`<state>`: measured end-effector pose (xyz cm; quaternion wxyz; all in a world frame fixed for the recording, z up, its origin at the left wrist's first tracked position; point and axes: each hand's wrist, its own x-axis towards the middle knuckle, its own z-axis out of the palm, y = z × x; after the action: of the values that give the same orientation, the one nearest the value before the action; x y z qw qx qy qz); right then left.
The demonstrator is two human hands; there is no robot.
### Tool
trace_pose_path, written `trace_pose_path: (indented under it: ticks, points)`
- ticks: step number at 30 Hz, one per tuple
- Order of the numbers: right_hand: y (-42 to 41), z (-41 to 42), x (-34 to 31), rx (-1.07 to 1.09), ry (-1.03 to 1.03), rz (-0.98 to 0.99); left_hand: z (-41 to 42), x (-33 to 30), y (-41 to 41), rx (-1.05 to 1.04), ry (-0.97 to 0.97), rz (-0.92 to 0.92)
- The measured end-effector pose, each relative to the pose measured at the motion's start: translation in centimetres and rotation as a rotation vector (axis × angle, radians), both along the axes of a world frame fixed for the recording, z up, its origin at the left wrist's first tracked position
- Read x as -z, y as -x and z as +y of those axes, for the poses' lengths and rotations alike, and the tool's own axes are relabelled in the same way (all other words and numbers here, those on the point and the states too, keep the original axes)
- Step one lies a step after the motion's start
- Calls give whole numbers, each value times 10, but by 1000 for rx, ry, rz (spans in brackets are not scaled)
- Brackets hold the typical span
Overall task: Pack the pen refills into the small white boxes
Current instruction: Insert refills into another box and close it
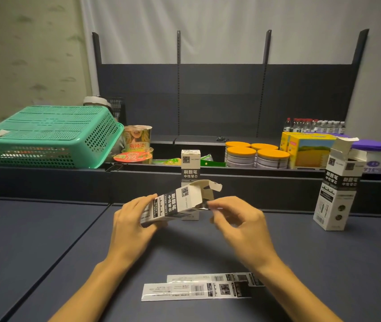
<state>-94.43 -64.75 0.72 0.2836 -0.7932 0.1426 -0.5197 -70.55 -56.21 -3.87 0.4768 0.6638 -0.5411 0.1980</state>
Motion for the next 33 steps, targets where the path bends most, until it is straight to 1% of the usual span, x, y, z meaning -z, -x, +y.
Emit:
trace_pose_path:
  ticks: [2,4,6,8,10,11,12,14,16,18,20,23,26,30,33]
  points:
    - [-3,1,3,-27,29,132,0,0,0,-2,-2,3]
    - [-3,1,3,-47,28,192,1,-1,0,-6,1,8]
    - [0,1,-1,-56,13,157,1,-2,0,-6,-4,16]
    - [5,0,-7,-68,-53,105,2,-2,-1,-3,-10,24]
    - [11,-5,-12,-83,-118,141,2,-3,-1,3,-11,30]
    - [15,-9,-15,-101,-151,217,2,-3,-1,6,-11,36]
    - [20,-14,-17,-134,-190,338,3,-3,-1,10,-10,45]
    - [31,-21,-20,-210,-255,666,3,-3,-1,18,-8,62]
    - [41,-26,-21,-204,-228,962,3,-3,0,19,-7,64]
    - [47,-28,-21,-166,-194,1123,3,-4,1,19,-9,60]
    - [50,-28,-22,-142,-211,1206,3,-5,1,17,-12,60]
    - [47,-24,-23,-147,-230,1274,3,-5,2,15,-16,63]
    - [40,-17,-18,-100,-216,1287,3,-5,2,12,-13,59]
    - [36,-16,-14,-48,-226,1261,3,-5,2,10,-14,58]
    - [35,-20,-13,11,-214,1187,4,-5,4,-3,-4,50]
